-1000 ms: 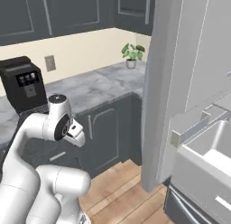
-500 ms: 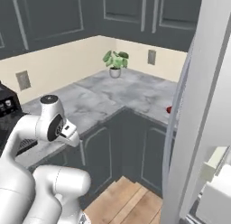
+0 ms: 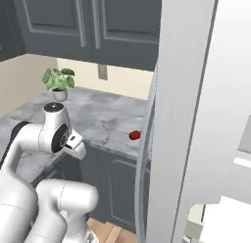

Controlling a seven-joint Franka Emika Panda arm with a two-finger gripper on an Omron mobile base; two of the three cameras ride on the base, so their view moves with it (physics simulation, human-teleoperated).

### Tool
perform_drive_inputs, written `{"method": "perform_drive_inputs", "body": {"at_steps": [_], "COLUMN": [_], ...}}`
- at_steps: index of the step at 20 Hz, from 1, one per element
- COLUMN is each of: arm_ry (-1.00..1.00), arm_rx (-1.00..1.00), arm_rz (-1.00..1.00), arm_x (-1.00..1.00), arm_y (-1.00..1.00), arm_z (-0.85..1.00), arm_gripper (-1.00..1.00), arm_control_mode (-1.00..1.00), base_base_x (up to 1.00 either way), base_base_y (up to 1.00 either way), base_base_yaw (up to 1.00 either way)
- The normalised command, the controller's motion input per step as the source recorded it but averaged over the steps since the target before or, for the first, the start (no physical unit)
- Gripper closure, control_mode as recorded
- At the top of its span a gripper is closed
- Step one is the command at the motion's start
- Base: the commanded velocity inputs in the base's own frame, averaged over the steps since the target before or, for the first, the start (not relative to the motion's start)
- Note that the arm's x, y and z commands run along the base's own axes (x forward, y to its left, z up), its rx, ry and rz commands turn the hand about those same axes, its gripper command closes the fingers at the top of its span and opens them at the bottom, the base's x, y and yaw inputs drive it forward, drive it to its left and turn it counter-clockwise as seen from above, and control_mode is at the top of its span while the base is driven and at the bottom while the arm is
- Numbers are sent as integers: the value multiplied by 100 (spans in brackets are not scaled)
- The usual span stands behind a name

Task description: Place the bell pepper and cucumber inside the fridge drawer. Close the drawer after placing the vegetables.

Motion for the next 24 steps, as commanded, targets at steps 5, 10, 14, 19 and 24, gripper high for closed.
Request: {"method": "perform_drive_inputs", "body": {"at_steps": [5,10,14,19,24], "arm_ry": [0,3,16,21,23], "arm_rx": [0,0,0,-1,-5], "arm_rz": [0,-5,-15,-11,-12], "arm_x": [0,24,100,100,86], "arm_y": [0,-11,-20,-27,-9], "arm_z": [0,0,-10,-26,-20], "arm_gripper": [-100,-100,-100,-100,-100], "arm_control_mode": [100,-100,-100,-100,-100], "base_base_x": [80,14,0,0,0], "base_base_y": [1,1,0,0,0], "base_base_yaw": [-50,-18,0,0,0]}}
